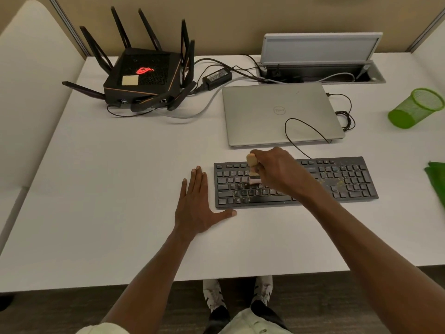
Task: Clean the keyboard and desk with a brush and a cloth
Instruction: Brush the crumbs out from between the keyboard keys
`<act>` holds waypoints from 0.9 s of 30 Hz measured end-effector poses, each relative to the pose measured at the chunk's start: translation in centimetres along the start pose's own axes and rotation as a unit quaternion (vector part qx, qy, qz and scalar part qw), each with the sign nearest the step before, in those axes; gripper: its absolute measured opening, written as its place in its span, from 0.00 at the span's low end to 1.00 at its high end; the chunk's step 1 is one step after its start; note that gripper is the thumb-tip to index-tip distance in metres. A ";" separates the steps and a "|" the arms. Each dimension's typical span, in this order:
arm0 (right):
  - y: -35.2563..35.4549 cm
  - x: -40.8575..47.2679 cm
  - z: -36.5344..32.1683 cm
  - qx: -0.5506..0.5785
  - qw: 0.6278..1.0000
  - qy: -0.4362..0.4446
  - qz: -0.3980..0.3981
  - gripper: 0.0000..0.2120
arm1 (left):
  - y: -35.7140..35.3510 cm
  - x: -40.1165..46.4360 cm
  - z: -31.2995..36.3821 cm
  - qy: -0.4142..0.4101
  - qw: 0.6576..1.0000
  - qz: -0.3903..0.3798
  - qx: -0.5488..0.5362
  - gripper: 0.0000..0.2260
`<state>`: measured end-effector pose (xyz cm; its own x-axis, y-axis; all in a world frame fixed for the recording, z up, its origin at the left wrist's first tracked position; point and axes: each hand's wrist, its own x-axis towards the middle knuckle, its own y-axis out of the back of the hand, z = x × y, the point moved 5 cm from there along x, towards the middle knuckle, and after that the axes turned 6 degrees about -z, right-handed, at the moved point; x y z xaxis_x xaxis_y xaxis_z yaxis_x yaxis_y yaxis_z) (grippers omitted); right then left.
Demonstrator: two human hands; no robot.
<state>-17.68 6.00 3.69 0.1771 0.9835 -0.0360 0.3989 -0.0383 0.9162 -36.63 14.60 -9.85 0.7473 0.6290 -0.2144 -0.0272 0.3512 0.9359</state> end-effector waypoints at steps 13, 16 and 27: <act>-0.6 1.1 -0.2 0.022 1.000 -0.011 -0.015 0.04 | 0.1 -0.1 0.0 0.000 1.000 0.004 -0.006 0.64; 0.7 1.0 -0.1 0.014 1.000 -0.009 -0.003 0.05 | 0.1 -0.1 0.0 0.000 1.000 0.005 -0.006 0.64; 0.0 0.3 -0.2 0.060 0.998 -0.003 -0.030 0.06 | 0.1 -0.1 0.0 -0.001 1.000 -0.003 -0.006 0.64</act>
<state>-17.85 6.31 3.76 0.1553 0.9836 -0.0917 0.5141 -0.0012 0.8578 -36.66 14.54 -9.74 0.7488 0.6255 -0.2192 -0.0309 0.3633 0.9312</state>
